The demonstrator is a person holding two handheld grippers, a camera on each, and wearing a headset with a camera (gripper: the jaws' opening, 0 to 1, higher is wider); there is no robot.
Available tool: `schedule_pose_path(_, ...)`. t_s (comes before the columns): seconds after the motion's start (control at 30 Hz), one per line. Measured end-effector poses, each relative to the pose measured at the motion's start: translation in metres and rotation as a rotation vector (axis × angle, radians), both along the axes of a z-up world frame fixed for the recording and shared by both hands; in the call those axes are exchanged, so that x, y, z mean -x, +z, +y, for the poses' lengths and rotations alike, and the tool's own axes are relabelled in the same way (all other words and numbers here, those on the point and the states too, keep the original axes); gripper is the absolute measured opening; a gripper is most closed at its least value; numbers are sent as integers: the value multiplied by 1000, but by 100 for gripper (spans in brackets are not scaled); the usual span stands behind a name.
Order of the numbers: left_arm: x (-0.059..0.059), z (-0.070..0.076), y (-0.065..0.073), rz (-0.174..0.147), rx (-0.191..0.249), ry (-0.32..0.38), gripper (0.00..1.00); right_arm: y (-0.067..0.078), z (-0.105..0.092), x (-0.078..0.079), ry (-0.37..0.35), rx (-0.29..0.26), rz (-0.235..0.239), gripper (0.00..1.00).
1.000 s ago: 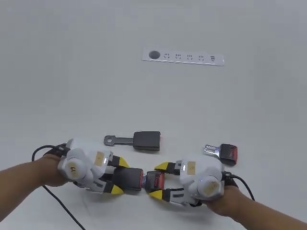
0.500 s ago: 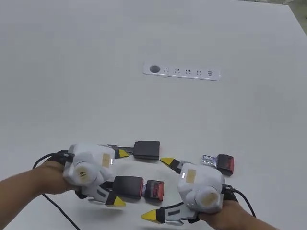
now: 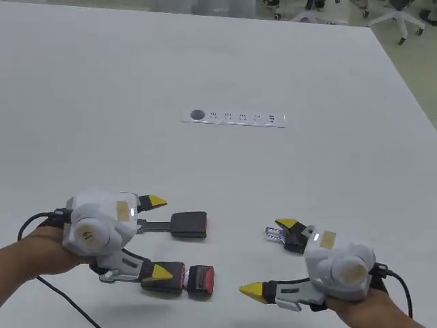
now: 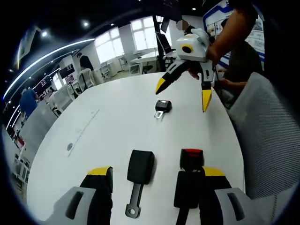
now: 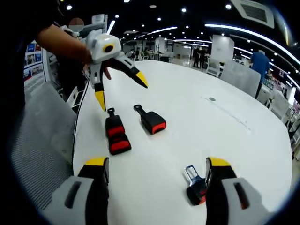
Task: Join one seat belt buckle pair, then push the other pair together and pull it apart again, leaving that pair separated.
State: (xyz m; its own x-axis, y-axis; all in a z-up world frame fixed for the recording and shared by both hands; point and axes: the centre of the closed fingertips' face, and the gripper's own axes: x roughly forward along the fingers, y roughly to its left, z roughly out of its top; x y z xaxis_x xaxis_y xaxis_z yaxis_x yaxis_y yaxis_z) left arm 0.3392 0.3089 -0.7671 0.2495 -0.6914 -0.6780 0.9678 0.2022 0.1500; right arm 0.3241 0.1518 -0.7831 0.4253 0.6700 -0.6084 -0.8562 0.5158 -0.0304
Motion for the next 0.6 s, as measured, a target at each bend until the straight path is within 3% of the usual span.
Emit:
schedule_pose_path(0.17,-18,-5,5,6,11,34,78,-2,-34,-18,-19,45,-7,79)
schedule_pose_path(0.23,-26,-8,3,29,38,62,77,-6,-46,-24,-21,62,-1,77)
schedule_pose_path(0.3,-33,-5,-6,54,11,83,76,-12,-55,-29,-19,73,13,76)
schedule_pose_path(0.43,-43,-10,-17,64,-2,77,73,-24,-68,-34,-3,88,49,73)
schedule_pose_path(0.6,-49,-14,-37,101,-44,66,71,-42,-77,-37,54,110,113,71)
